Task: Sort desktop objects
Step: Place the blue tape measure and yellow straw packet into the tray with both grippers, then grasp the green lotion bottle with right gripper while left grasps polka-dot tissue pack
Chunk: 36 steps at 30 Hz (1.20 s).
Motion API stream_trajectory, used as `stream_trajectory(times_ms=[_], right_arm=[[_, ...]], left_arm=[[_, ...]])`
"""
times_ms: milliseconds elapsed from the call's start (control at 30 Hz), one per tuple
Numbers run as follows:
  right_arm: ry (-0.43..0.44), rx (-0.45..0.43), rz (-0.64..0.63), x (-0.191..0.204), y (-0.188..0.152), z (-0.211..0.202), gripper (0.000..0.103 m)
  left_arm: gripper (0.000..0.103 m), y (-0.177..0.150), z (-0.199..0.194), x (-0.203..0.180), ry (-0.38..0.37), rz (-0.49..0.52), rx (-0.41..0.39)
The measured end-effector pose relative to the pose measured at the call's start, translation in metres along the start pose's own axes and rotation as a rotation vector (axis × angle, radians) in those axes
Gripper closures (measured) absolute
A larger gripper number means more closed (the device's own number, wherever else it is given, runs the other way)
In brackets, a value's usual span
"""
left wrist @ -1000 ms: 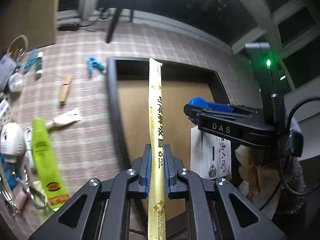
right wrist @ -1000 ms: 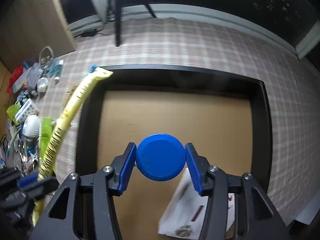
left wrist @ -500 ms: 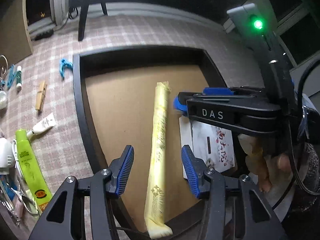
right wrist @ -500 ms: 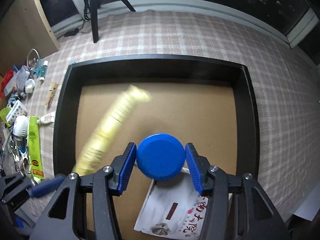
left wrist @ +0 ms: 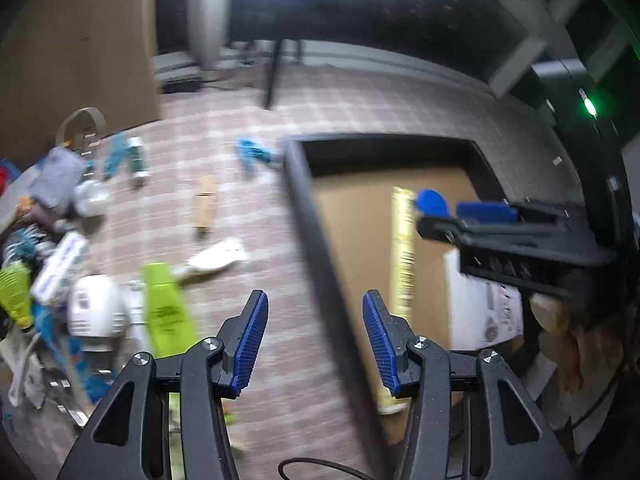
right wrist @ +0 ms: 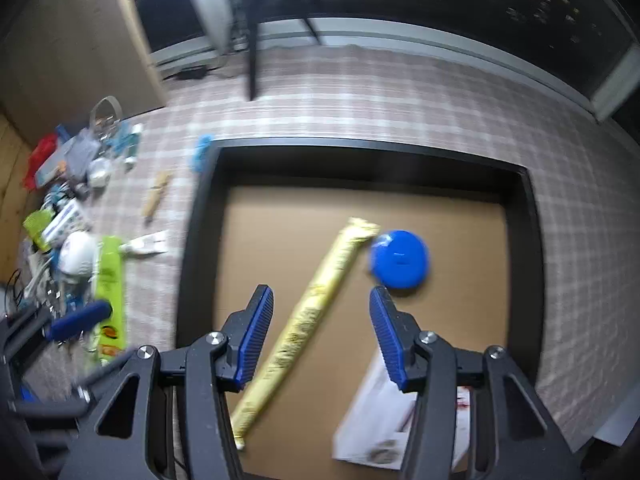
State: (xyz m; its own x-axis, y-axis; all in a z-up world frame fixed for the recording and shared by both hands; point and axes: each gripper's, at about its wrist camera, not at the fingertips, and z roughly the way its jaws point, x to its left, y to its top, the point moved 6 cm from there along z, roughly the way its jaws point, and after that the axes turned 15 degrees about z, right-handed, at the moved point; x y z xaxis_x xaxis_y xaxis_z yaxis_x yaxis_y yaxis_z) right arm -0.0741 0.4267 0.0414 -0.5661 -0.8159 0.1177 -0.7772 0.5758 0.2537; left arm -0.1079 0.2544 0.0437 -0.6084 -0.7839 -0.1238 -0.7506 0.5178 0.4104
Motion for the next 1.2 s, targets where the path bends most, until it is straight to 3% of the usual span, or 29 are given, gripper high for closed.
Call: stream_trajectory(times_ms=[300, 567, 933, 1200], right_arm=[[0.074, 0.050, -0.104, 0.089, -0.024, 0.012, 0.053], [0.110, 0.094, -0.139, 0.155, -0.036, 0.031, 0.053], [0.114, 0.198, -0.077, 0.199, -0.045, 0.082, 0.054], [0.133, 0.201, -0.070, 0.218, -0.048, 0.084, 0.055]], left_arm=[[0.055, -0.028, -0.020, 0.106, 0.120, -0.119, 0.000], [0.048, -0.047, -0.023, 0.167, 0.145, -0.162, 0.024], [0.047, -0.056, -0.003, 0.195, 0.144, -0.135, 0.078], [0.050, -0.057, 0.008, 0.201, 0.130, -0.127, 0.085]])
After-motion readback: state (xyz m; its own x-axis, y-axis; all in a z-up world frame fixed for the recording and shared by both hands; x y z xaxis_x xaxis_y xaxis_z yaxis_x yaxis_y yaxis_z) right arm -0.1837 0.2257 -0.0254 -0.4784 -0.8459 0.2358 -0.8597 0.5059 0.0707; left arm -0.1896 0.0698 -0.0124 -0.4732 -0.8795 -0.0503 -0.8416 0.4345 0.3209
